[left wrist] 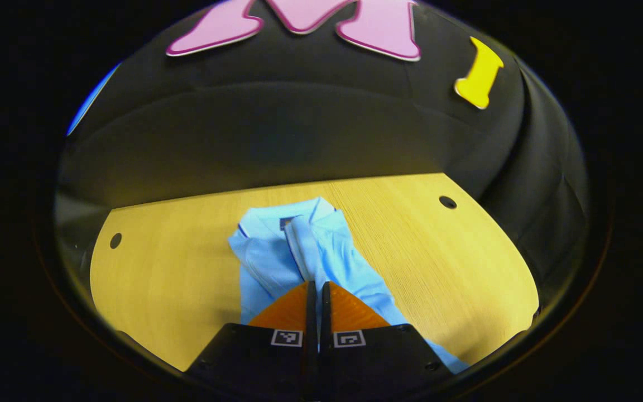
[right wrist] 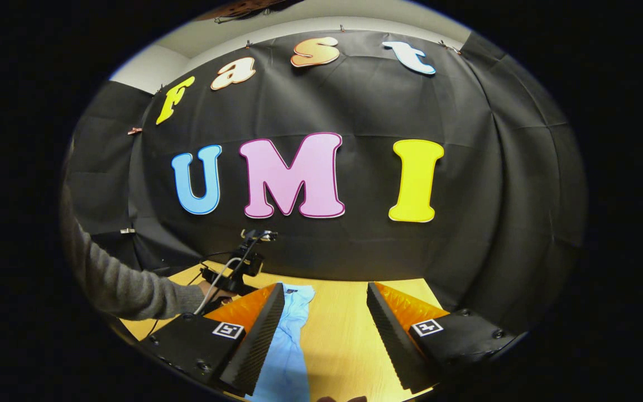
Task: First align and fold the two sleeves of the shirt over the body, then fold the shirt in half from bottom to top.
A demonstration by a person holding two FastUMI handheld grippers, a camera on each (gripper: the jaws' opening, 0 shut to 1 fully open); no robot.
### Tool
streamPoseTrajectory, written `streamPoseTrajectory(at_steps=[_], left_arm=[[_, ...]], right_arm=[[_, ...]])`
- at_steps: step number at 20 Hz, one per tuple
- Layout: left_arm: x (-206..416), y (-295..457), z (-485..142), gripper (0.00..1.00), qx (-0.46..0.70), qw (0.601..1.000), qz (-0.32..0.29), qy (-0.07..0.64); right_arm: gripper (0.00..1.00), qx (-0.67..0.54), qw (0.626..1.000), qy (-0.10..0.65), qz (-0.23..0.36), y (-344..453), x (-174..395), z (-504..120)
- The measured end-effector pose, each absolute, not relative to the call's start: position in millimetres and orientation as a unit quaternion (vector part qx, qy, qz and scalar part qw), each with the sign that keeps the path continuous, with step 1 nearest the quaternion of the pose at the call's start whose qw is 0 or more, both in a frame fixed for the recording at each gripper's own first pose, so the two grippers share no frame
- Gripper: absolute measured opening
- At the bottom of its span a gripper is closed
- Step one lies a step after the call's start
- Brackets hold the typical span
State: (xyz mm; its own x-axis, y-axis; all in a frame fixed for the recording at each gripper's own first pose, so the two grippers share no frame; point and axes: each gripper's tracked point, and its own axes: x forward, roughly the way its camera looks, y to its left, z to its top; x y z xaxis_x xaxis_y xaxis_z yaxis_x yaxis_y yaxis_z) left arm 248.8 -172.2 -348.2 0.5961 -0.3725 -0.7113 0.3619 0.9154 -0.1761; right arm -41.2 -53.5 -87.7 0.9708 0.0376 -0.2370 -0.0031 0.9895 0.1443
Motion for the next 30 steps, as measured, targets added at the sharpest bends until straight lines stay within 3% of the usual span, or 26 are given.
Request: streamPoseTrajectory(at_steps=[11, 13, 15, 19, 20, 22, 26, 30], left_arm=[[223, -186, -397, 0.07, 0.066, 0.868, -0.210, 0.444], [222, -188, -400, 0.11, 0.067, 0.867, -0.208, 0.448], [220, -190, -404, 0.20, 0.066, 0.864, -0.209, 0.453], [215, -195, -407, 0.55, 0.066, 0.859, -0.213, 0.460], [215, -195, -407, 0.70, 0.066, 0.860, -0.211, 0.460], [215, -195, -401, 0.84, 0.061, 0.866, -0.205, 0.453], [218, -189, -363, 0.89, 0.049, 0.892, -0.195, 0.404], [212, -174, -287, 0.89, 0.030, 0.929, -0.189, 0.317]], right_arm=[[0.93, 0.080, 0.988, 0.131, -0.002, -64, -58, -93], [0.93, 0.079, 0.988, 0.131, -0.002, -64, -62, -91], [0.93, 0.077, 0.988, 0.130, -0.002, -66, -64, -90], [0.93, 0.076, 0.989, 0.126, -0.007, -69, -68, -84], [0.93, 0.076, 0.989, 0.126, -0.008, -70, -67, -85], [0.93, 0.075, 0.989, 0.125, -0.008, -70, -68, -83], [0.93, 0.076, 0.990, 0.119, -0.006, -67, -67, -77], [0.93, 0.079, 0.990, 0.114, 0.005, -54, -64, -71]])
